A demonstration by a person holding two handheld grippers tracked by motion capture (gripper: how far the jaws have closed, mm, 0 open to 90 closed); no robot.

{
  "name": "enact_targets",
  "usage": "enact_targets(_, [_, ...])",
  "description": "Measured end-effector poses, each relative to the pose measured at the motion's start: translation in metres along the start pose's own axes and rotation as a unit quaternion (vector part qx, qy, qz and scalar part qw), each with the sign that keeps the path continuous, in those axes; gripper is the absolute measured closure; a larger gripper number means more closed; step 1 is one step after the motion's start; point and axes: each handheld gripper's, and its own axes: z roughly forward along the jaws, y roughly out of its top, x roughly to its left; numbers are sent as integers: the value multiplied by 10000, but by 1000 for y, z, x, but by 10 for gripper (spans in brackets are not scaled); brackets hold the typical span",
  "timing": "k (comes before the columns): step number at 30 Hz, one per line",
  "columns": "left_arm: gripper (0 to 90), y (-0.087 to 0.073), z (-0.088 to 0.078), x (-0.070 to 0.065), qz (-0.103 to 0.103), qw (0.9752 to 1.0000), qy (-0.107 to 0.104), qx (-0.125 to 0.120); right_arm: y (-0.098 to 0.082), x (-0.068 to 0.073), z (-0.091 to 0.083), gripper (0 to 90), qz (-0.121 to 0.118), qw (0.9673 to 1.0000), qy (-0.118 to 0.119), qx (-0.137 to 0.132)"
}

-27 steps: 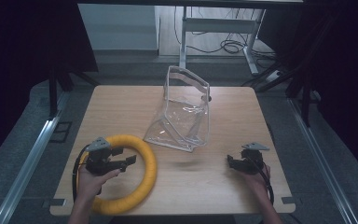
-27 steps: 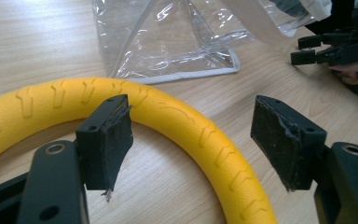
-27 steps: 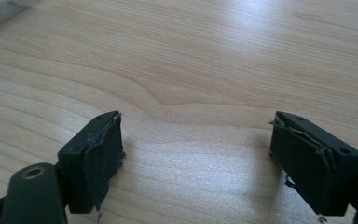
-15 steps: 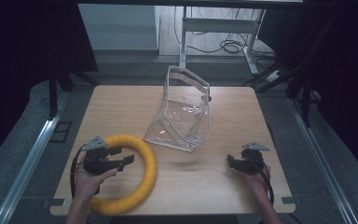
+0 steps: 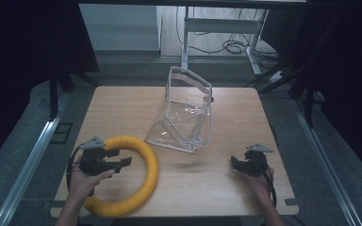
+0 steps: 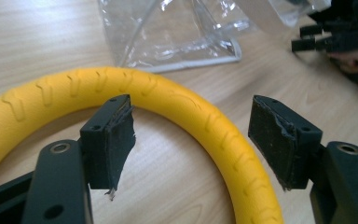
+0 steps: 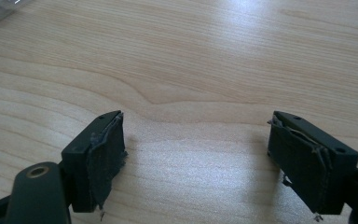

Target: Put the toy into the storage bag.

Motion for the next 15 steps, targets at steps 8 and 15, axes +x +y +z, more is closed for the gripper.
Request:
enact_targets(8, [299, 8, 4, -25, 856, 9942, -166, 630, 0, 0, 0, 190, 4, 10000, 1, 0])
enact_targets(15, [301, 2, 13, -38, 1186, 9844, -294, 1263, 0, 0, 0, 195, 5, 10000, 7, -7])
